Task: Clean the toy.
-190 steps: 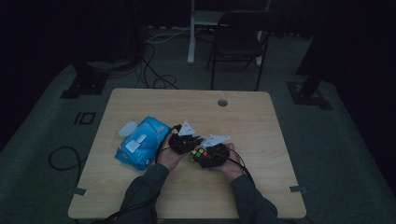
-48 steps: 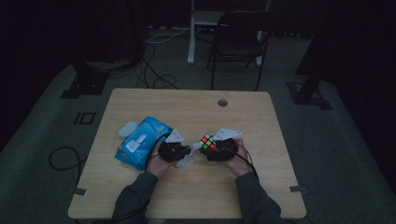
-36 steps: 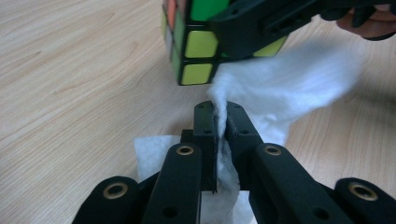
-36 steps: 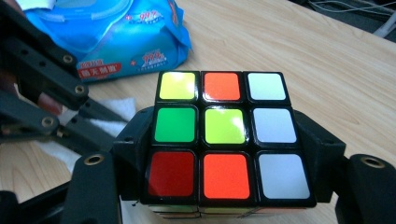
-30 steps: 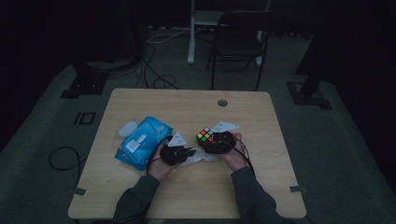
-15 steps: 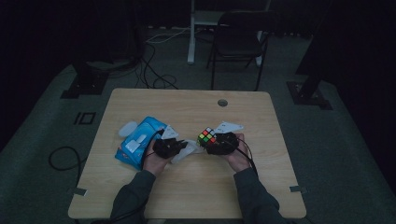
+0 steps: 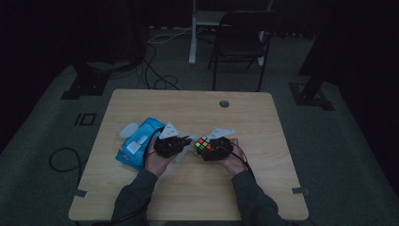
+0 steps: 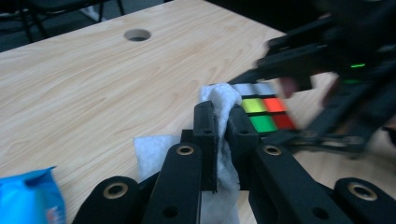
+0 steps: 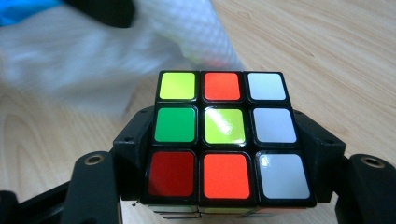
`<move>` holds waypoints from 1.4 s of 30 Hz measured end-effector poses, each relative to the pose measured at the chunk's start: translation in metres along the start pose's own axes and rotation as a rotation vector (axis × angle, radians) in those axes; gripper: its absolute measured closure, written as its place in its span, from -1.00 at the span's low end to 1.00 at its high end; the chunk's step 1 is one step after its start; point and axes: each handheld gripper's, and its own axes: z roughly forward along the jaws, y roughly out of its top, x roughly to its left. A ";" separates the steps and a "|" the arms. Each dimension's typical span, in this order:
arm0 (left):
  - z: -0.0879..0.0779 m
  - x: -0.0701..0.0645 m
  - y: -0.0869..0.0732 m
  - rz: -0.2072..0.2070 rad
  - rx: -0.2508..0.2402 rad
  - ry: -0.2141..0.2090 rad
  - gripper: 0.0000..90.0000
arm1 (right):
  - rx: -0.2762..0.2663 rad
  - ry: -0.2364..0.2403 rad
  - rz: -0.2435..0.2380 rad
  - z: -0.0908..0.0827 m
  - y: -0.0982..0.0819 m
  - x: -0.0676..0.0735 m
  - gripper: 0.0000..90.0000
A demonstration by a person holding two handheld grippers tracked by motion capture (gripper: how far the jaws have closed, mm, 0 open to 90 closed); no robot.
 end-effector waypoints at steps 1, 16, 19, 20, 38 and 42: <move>0.000 -0.002 0.000 0.006 0.001 -0.005 0.91 | 0.002 -0.002 0.007 0.002 0.001 -0.001 -0.25; 0.015 -0.012 -0.015 0.048 0.069 -0.013 0.91 | -0.069 -0.032 0.041 -0.008 0.017 -0.010 -0.25; 0.017 -0.007 -0.018 0.030 0.073 -0.002 0.91 | -0.084 -0.008 0.050 -0.011 0.018 -0.009 -0.25; 0.017 -0.006 -0.019 0.026 0.073 -0.002 0.91 | -0.085 -0.004 0.049 -0.012 0.018 -0.008 -0.25; 0.017 -0.004 -0.018 0.040 0.063 0.013 0.91 | -0.100 0.049 0.074 -0.014 0.020 -0.008 -0.25; 0.016 -0.005 -0.018 0.041 0.056 0.018 0.91 | -0.093 0.053 0.077 -0.014 0.019 -0.008 -0.25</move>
